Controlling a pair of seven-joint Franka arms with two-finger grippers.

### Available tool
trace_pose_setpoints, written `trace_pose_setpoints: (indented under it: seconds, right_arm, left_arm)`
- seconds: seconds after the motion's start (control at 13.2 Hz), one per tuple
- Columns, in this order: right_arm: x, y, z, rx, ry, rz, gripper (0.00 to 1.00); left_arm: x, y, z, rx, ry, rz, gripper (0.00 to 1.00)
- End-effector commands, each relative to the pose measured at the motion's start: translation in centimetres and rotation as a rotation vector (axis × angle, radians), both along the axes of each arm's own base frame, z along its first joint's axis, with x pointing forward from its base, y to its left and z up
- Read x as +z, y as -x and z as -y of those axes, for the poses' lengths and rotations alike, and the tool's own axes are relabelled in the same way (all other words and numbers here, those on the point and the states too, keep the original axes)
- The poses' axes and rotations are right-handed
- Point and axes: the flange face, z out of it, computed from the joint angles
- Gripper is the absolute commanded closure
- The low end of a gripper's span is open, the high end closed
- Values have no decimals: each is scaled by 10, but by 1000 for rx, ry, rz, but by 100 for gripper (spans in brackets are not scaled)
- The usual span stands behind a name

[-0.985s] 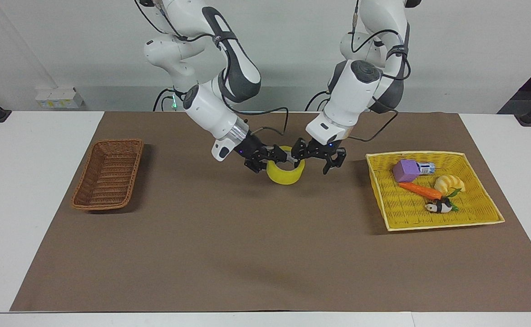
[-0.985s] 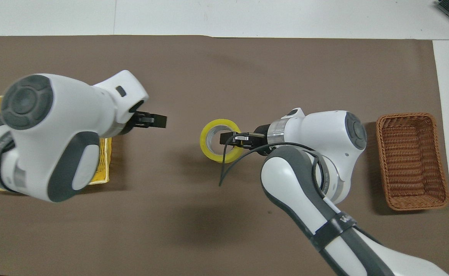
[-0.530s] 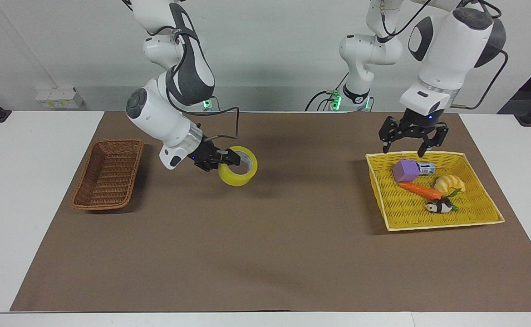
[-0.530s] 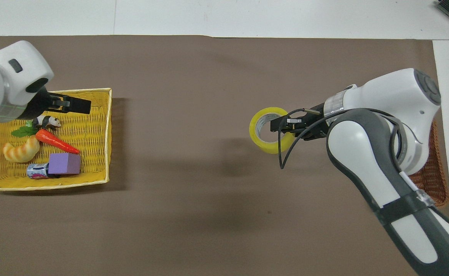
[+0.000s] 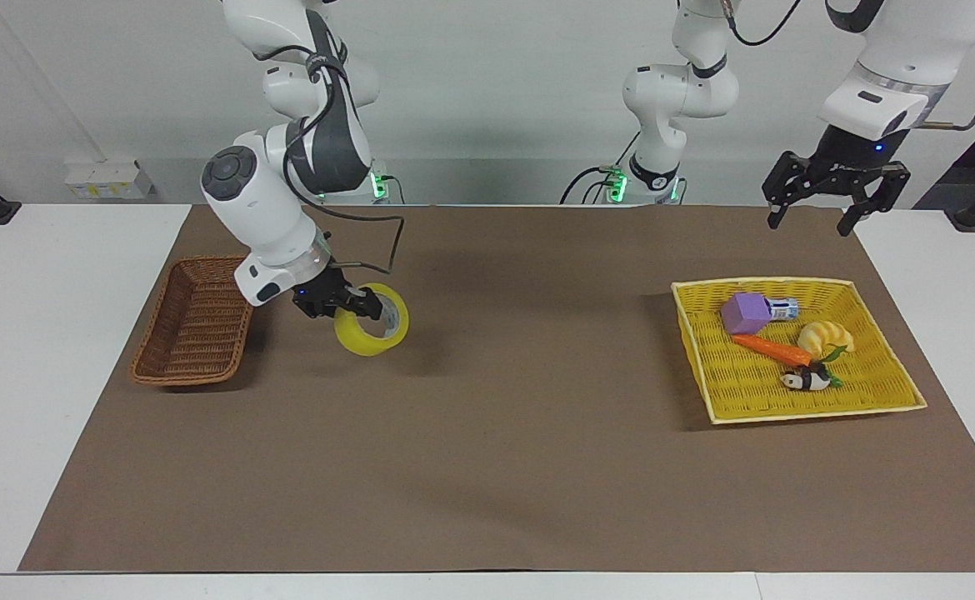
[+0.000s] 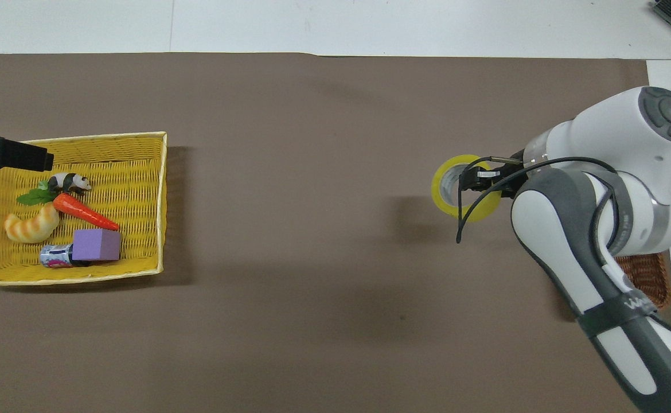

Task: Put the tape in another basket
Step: 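Carry the tape to the wicker basket with the right gripper while the left gripper withdraws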

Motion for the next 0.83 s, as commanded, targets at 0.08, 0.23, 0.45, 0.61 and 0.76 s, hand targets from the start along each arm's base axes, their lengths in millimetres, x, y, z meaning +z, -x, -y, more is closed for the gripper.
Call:
trace_pose_setpoints:
  seconds: [0.08,0.23,0.45,0.61,0.76]
  right_arm:
    - [14,6,43,31,201,-47,100]
    - [15,12,92,3,273,-79,100]
    - [8,34,171,26,299,-121,100]
    - [-5,58,216,26,282,-128,100]
    - [-34,78,244,55,318,-153,85]
  left_arm:
    - [4,-1,-13,1,-20,-18,0]
    - [4,4,-14,1,-19,-22,0]
    - [3,8,-19,13,-19,-35,0]
    - [4,6,-19,15,-18,-26,0]
    - [4,7,-18,15,-18,-29,0]
